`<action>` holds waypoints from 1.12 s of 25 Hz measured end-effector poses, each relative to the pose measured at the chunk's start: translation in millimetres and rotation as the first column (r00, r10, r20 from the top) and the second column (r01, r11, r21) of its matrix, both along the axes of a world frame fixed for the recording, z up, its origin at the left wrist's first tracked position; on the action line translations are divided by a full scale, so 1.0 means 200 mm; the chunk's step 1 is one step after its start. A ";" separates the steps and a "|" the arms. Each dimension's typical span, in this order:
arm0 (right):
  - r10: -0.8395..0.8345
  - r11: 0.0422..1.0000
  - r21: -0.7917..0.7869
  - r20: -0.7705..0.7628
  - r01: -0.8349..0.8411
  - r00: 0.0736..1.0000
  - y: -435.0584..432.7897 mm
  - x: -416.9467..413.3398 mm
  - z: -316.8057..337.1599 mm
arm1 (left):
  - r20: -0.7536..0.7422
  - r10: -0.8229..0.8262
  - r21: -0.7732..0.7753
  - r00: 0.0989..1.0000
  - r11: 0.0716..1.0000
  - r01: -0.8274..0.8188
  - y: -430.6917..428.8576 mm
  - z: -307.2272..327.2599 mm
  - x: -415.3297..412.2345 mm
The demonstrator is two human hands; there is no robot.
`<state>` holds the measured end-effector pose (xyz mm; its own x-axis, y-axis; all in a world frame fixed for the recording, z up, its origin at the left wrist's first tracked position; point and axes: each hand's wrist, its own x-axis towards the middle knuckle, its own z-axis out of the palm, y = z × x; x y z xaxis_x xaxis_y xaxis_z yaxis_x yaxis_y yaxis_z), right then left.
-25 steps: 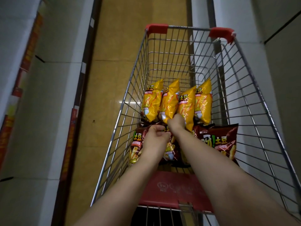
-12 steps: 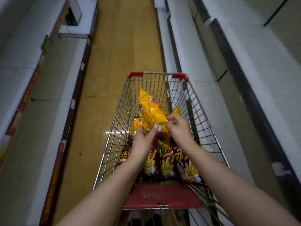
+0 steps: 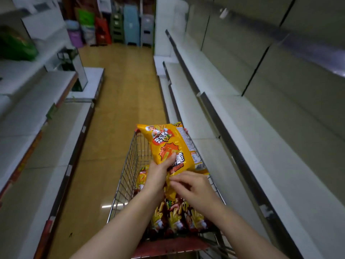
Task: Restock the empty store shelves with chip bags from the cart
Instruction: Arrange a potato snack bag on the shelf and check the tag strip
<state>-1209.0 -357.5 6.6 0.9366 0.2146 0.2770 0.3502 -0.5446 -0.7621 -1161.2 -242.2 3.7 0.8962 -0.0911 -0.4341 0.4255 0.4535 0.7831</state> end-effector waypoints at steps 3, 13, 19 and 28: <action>-0.323 0.923 0.260 0.123 0.284 0.938 -0.10 0.00 0.19 | 0.022 -0.063 -0.093 0.998 0.994 0.065 0.03 0.14 -0.01; -0.189 0.873 0.386 -0.298 0.299 0.936 -0.03 0.14 0.52 | 0.468 -0.406 0.729 0.785 0.679 -0.083 -0.13 0.39 -0.19; -0.113 0.544 0.745 -0.392 0.387 0.913 -0.18 0.06 0.60 | 0.654 -0.206 0.416 0.728 0.902 -0.118 -0.04 0.56 -0.26; -0.173 0.586 0.748 -0.260 0.311 0.950 -0.30 -0.40 0.89 | 0.414 -0.581 0.363 0.700 0.811 0.459 -0.07 0.82 -0.25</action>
<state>-1289.6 -418.5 184.3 0.9630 -0.2553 0.0863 0.1457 0.2238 -0.9637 -1210.9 -256.2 167.6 0.8233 -0.5671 -0.0242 0.0777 0.0703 0.9945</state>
